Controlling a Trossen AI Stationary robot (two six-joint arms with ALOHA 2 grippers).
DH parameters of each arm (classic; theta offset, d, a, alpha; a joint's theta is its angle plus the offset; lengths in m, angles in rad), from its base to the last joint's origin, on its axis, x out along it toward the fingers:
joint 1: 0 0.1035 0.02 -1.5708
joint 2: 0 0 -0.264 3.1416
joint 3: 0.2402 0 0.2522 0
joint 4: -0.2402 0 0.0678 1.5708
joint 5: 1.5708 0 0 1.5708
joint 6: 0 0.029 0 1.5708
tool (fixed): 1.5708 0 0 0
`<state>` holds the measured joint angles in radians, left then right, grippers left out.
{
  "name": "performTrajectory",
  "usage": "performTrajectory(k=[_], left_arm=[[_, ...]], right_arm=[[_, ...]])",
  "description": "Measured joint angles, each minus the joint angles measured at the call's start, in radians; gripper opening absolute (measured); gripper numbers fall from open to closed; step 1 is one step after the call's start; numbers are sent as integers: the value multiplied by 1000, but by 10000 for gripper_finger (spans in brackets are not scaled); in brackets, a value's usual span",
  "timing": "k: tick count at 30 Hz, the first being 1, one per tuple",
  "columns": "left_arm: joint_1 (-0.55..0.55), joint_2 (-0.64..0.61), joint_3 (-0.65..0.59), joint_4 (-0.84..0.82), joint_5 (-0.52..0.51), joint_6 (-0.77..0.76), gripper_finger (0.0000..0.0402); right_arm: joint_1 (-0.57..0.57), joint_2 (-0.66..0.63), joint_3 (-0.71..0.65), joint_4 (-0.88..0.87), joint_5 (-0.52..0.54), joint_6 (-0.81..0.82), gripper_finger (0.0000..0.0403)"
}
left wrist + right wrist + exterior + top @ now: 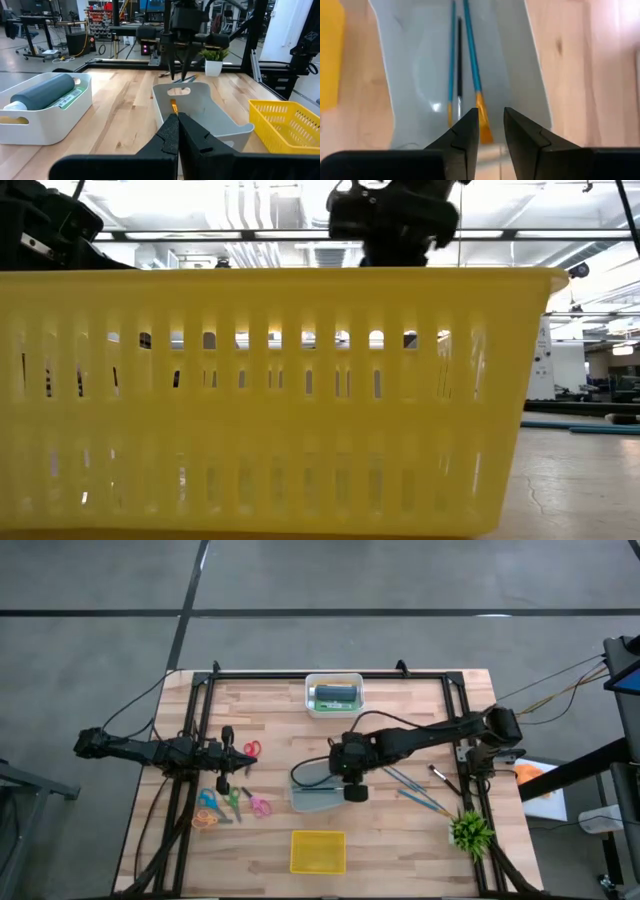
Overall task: Pick & Place Paint Supplies
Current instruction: Put the blue paint brush into the gray bin
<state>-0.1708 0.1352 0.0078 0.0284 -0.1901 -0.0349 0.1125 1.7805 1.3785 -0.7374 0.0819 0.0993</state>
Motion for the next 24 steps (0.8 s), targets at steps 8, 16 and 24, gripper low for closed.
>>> performTrajectory(k=[8, 16, 24], left_arm=[[0, 0, 0, 0, 0, 0, 0], [0, -1, 0, 0, 1, 0, 0], [0, 0, 0, 0, 0, 0, 0]], right_arm=[[54, -80, -5, -171, 25, 149, 89], [128, -188, -152, -212, 26, 330, 89], [204, -265, -375, -157, 23, 579, 89]])
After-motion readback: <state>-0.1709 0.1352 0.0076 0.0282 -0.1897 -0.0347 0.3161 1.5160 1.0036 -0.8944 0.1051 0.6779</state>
